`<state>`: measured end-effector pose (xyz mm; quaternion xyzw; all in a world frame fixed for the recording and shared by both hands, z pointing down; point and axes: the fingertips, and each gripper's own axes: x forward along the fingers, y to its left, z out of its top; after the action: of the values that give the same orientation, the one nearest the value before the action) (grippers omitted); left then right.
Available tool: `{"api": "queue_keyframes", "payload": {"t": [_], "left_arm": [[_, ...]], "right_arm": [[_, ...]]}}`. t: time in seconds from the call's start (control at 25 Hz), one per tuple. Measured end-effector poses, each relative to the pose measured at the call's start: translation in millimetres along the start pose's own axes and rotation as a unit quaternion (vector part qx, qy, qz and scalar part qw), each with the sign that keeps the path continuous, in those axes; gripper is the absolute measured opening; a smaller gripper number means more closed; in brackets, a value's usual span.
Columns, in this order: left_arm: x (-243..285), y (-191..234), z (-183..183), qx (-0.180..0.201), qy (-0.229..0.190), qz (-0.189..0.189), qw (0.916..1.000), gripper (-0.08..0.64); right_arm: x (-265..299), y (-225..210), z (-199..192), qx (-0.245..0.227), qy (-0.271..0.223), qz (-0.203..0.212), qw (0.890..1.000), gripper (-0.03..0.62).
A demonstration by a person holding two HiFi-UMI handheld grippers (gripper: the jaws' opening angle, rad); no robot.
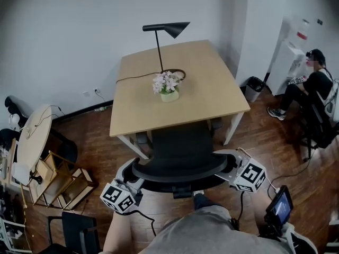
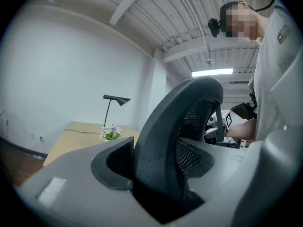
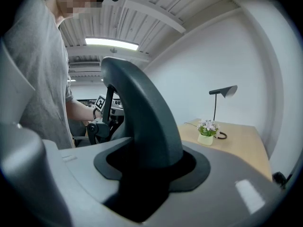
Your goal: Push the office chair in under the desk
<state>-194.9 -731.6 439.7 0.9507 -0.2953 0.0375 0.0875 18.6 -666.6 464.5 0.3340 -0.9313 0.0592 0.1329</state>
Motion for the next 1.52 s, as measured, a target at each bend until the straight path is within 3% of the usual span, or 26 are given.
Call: {"api": "queue_keyframes", "payload": {"t": [0.96,1.52], "left_arm": [[127.4,121.1,29.2,-0.005,-0.003,0.026,0.9996,0.258],[150.1,145.5,29.9,-0.005,-0.023,0.041,0.9989,0.264]], "right_arm": [[82.4,-165.2,24.5,-0.006,-0.001,0.017,1.0,0.221],[99.0,-198.4,29.0,-0.009,-0.017,0.022,1.0,0.229]]}}
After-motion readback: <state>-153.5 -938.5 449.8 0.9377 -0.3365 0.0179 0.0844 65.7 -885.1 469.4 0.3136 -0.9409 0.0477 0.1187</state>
